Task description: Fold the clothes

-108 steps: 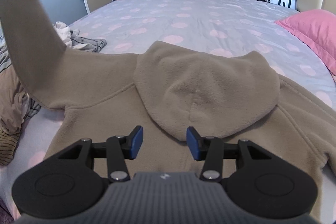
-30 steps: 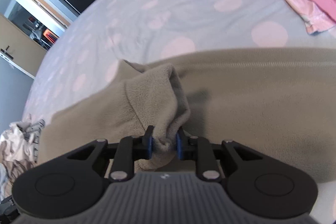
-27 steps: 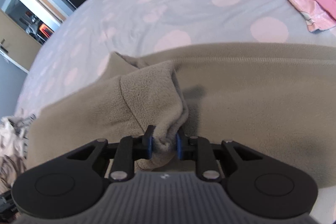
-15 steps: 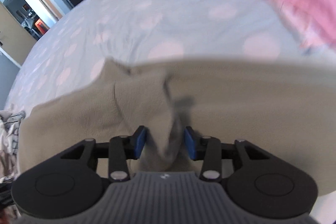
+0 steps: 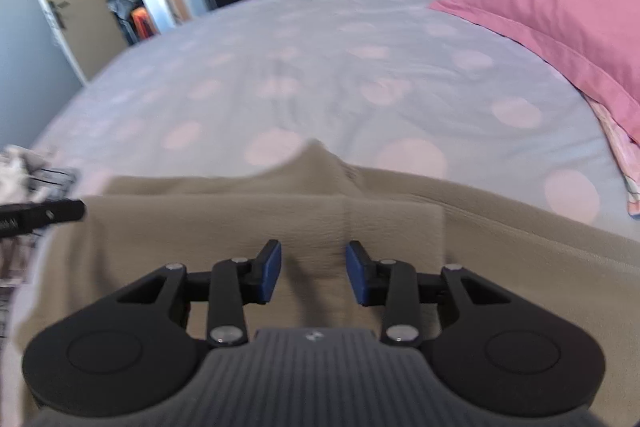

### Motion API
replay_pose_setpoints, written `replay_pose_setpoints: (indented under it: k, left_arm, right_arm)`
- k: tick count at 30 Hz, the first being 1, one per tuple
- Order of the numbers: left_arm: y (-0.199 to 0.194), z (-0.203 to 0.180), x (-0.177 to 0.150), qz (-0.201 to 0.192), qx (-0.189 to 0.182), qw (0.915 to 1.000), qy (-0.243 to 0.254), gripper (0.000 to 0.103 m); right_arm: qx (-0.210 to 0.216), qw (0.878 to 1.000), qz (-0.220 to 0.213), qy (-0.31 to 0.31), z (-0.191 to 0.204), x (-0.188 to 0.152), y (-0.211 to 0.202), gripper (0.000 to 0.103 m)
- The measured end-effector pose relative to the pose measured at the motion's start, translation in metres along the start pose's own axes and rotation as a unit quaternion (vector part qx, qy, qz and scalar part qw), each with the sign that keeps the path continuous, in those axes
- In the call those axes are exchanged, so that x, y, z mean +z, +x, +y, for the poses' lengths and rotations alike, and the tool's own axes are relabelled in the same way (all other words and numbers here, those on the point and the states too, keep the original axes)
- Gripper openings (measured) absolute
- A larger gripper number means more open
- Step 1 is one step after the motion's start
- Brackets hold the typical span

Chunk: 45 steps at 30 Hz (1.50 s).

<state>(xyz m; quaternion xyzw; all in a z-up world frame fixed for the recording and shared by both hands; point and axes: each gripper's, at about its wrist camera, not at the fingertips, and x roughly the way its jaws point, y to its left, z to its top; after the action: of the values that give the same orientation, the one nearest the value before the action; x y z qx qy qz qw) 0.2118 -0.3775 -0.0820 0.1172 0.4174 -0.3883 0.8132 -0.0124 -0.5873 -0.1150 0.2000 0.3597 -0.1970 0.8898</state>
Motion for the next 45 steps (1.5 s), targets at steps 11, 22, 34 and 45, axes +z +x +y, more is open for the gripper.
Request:
replay_pose_setpoints:
  k: [11,22,34,45]
  left_arm:
    - [0.027,-0.007,-0.008,0.018,0.030,0.9989,0.030,0.024]
    - [-0.052,-0.007,-0.029,0.003,0.036,0.9992,0.018,0.032]
    - [-0.093,0.029,-0.048,0.066,0.009,0.9945,-0.081,0.032]
    - [-0.099,0.018,-0.051,0.077,0.021,0.9930,-0.087,0.033]
  right_arm:
    - [0.010,0.999,0.020,0.024,-0.019,0.000,0.033,0.034]
    - [-0.020,0.991,-0.048,0.124,-0.099,0.016,-0.055,0.046]
    - [-0.225,0.890,-0.111,0.380,-0.303,-0.086,-0.201,0.059]
    - [-0.251,0.782,-0.148,0.551,-0.395,-0.182,-0.259,0.059]
